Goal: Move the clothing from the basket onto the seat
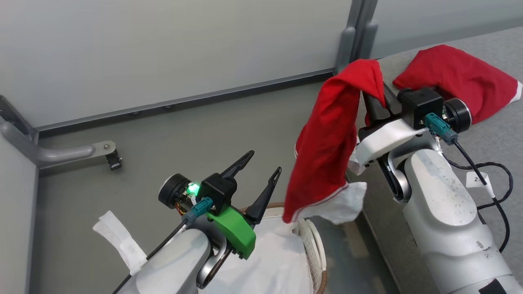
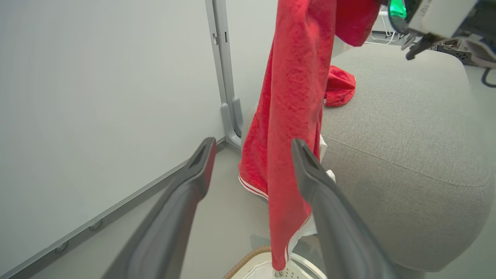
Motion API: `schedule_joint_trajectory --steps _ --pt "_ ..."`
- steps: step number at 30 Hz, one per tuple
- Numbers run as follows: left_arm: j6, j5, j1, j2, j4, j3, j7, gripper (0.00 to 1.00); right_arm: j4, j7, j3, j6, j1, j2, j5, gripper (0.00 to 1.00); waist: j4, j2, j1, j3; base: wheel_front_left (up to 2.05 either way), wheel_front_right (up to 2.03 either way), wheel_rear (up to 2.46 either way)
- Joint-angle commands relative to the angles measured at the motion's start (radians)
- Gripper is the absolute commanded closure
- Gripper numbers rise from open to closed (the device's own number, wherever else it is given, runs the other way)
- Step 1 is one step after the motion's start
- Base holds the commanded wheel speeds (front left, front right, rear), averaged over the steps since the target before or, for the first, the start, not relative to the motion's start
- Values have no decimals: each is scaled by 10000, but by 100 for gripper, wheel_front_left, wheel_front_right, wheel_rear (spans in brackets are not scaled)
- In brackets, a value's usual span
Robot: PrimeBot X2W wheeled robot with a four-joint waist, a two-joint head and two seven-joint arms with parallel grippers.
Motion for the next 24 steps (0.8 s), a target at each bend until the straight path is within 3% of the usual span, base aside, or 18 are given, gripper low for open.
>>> schedule_joint_trajectory --steps 1,17,24 --pt "-65 -47 206 -55 -58 119 -42 0 -99 -20 -90 -14 -36 -35 -85 100 -406 119 0 314 0 0 0" --pt "-318 546 135 -211 -181 817 -32 0 -764 -21 -1099 -14 173 -27 -514 100 -2982 119 0 1510 0 0 0" --pt "-402 714 -24 -243 177 799 -33 0 -953 -20 -1458 -14 436 -23 -519 100 -3762 119 0 1873 0 0 0"
